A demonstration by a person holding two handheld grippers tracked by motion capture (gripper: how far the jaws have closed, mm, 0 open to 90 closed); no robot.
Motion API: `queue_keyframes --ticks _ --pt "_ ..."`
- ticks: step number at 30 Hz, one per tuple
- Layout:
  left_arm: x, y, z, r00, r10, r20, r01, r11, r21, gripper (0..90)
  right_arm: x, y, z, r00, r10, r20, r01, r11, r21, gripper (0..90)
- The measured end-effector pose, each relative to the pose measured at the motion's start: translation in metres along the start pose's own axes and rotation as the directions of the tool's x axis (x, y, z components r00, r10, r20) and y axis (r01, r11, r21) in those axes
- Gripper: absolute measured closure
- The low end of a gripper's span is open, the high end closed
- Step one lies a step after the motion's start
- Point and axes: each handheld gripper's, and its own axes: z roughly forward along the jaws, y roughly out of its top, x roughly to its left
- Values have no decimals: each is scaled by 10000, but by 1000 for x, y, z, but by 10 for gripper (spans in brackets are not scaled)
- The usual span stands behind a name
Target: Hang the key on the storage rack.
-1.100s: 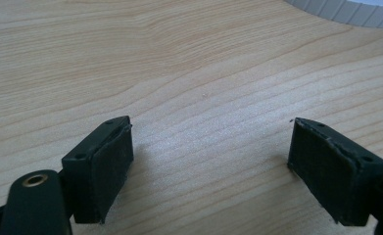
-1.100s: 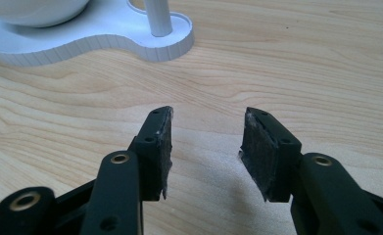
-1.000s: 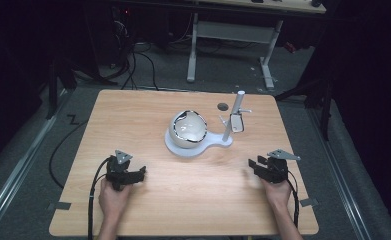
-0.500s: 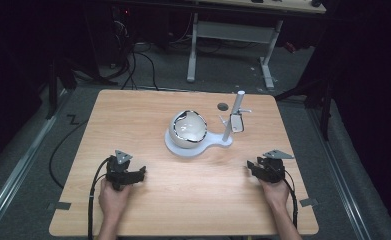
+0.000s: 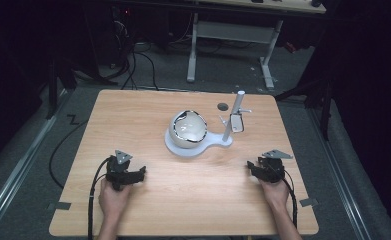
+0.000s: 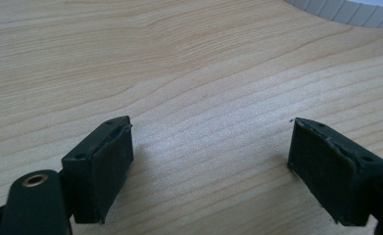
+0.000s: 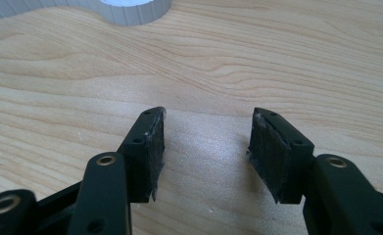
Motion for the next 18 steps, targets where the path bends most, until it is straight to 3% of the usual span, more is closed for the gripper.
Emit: queue_keyframes --ticks 11,18 --pt "0 0 0 10000 1 1 -1 10000 1 173 -1 -1 0 9998 57 206 -60 9999 114 366" --pt "0 0 0 10000 0 0 0 10000 2 173 -1 -2 -1 9993 166 330 -170 9998 132 349"
